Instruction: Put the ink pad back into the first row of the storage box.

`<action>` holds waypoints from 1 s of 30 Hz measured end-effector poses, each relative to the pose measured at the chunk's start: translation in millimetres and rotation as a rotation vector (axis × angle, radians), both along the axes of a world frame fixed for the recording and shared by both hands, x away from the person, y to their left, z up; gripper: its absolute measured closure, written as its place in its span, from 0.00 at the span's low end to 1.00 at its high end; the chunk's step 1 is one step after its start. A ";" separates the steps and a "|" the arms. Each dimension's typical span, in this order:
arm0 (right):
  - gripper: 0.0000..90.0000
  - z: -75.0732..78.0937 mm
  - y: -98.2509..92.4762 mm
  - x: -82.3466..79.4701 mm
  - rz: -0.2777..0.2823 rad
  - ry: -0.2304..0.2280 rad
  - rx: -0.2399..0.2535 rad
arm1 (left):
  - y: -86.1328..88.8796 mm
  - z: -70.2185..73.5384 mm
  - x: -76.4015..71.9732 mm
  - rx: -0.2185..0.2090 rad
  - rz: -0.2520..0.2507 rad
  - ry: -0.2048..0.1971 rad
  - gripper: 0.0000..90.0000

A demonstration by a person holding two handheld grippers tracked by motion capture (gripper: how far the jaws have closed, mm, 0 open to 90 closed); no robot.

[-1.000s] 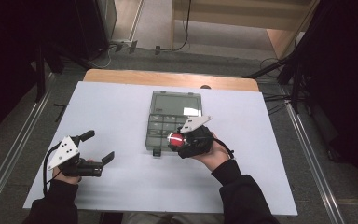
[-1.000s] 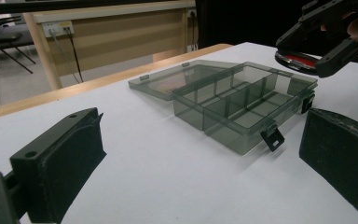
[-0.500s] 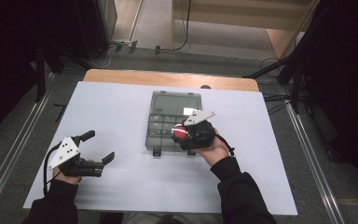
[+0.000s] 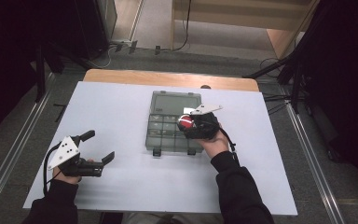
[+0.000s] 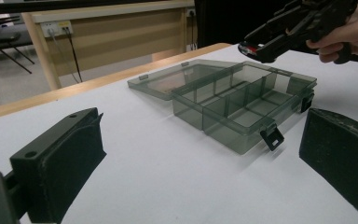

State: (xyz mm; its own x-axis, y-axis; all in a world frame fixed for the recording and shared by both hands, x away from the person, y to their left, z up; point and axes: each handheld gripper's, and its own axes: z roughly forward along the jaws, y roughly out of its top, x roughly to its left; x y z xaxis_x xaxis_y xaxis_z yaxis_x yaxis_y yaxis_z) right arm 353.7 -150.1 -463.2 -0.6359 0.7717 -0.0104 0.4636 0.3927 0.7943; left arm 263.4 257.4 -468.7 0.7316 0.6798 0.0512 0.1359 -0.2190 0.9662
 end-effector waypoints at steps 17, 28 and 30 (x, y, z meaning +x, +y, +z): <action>0.15 -15.2 -1.3 12.3 -0.111 -0.009 -0.012 | 0.4 0.1 -0.1 -0.001 -0.003 0.001 0.00; 0.00 -4.7 -6.5 3.4 -0.080 -0.025 0.038 | 0.0 0.2 -0.2 -0.002 -0.004 0.001 0.00; 0.00 -3.1 -5.7 1.3 -0.069 -0.027 0.043 | -0.1 0.0 -0.1 -0.002 -0.004 0.001 0.00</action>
